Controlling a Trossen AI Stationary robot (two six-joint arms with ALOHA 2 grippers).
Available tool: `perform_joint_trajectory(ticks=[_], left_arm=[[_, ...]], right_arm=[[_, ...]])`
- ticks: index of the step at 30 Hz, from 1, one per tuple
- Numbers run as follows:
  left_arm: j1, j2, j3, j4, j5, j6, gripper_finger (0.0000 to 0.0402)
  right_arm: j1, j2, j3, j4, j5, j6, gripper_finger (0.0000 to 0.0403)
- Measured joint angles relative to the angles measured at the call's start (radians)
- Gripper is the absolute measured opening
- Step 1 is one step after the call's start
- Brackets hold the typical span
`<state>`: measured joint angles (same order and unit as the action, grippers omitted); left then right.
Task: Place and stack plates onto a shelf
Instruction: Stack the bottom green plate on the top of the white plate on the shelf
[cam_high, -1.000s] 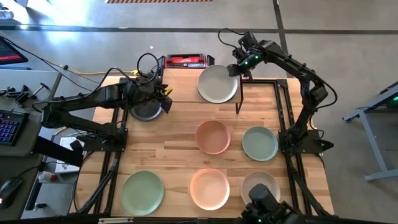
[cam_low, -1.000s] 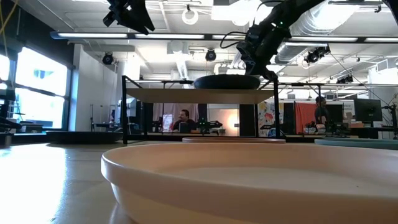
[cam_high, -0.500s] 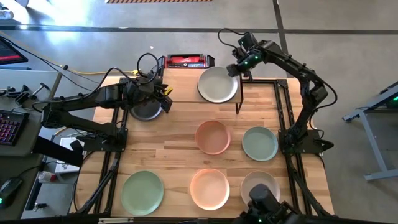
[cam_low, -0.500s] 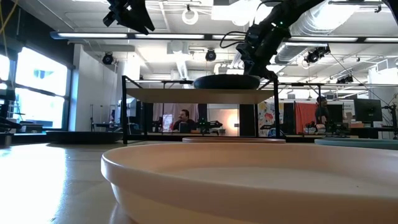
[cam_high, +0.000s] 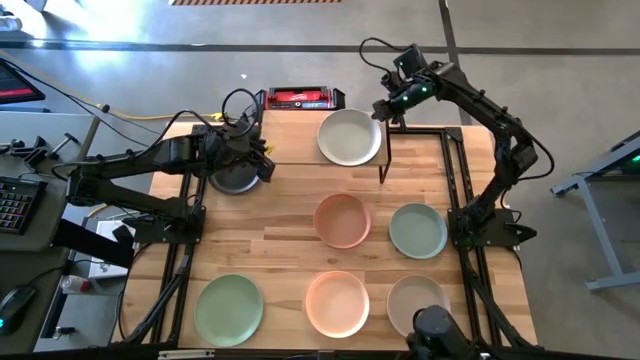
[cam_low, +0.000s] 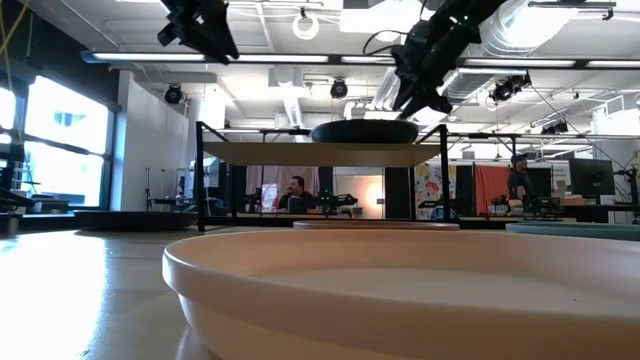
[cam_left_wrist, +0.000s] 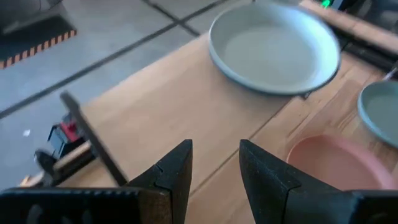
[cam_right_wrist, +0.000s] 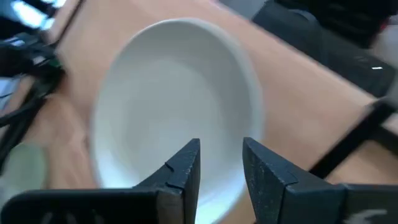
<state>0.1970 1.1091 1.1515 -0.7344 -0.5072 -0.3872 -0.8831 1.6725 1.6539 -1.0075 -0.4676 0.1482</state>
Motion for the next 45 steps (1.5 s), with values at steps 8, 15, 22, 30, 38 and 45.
perform_joint_trajectory(ticks=[8, 15, 22, 30, 38, 45], left_arm=[[-0.002, 0.0, 0.0, -0.143, 0.089, -0.097, 0.0122], [-0.006, 0.0, 0.0, -0.217, 0.231, -0.119, 0.0122], [-0.072, 0.0, 0.0, -0.309, 0.236, -0.189, 0.0122], [-0.171, 0.0, -0.027, -0.323, 0.237, -0.259, 0.0122], [-0.271, 0.0, -0.094, -0.322, 0.321, -0.275, 0.0122], [-0.408, 0.0, -0.147, -0.316, 0.395, -0.278, 0.0122]], right_arm=[[0.111, -0.055, 0.0, -0.144, -0.092, -0.081, 0.0099], [0.277, -0.073, 0.0, -0.252, -0.048, -0.104, 0.0099], [0.457, -0.073, 0.0, -0.299, 0.026, -0.105, 0.0099], [0.642, -0.072, 0.0, -0.305, 0.035, -0.019, 0.0099], [0.796, -0.072, 0.0, -0.287, 0.229, 0.215, 0.0099], [0.874, -0.072, 0.0, -0.241, 0.324, 0.449, 0.0099]])
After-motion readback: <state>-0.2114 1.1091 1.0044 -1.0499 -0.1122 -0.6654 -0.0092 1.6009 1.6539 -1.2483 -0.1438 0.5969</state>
